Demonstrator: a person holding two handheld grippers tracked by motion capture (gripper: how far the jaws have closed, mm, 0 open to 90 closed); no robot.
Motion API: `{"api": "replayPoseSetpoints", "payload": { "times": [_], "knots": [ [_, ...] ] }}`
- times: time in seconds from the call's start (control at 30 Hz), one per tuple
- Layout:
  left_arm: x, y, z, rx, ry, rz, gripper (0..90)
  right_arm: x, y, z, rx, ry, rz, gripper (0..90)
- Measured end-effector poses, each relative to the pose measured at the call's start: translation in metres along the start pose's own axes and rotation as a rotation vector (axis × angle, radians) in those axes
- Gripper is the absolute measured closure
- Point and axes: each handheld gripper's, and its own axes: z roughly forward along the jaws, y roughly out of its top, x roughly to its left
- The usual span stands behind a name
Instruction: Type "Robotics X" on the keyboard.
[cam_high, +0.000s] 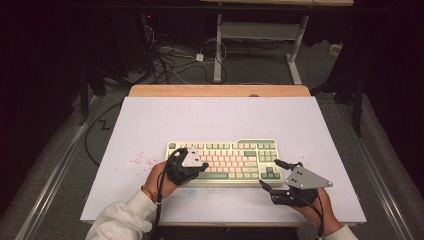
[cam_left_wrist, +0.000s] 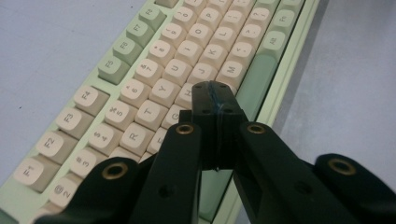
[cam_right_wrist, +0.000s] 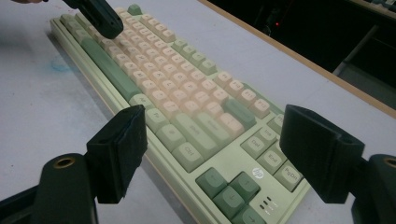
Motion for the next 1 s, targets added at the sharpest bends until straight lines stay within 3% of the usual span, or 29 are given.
{"api": "replayPoseSetpoints", "payload": {
  "times": [0.4,1.0],
  "knots": [
    [0.002,0.005,0.017,0.048,-0.002,0.011,87.8,-0.001,0.0,-0.001,0.004,-0.001,-0.001,24.3],
    [0.003,0.004,0.021,0.052,0.003,0.005,87.7,0.001,-0.001,0.0,0.013,-0.001,-0.013,25.4]
  ]
}}
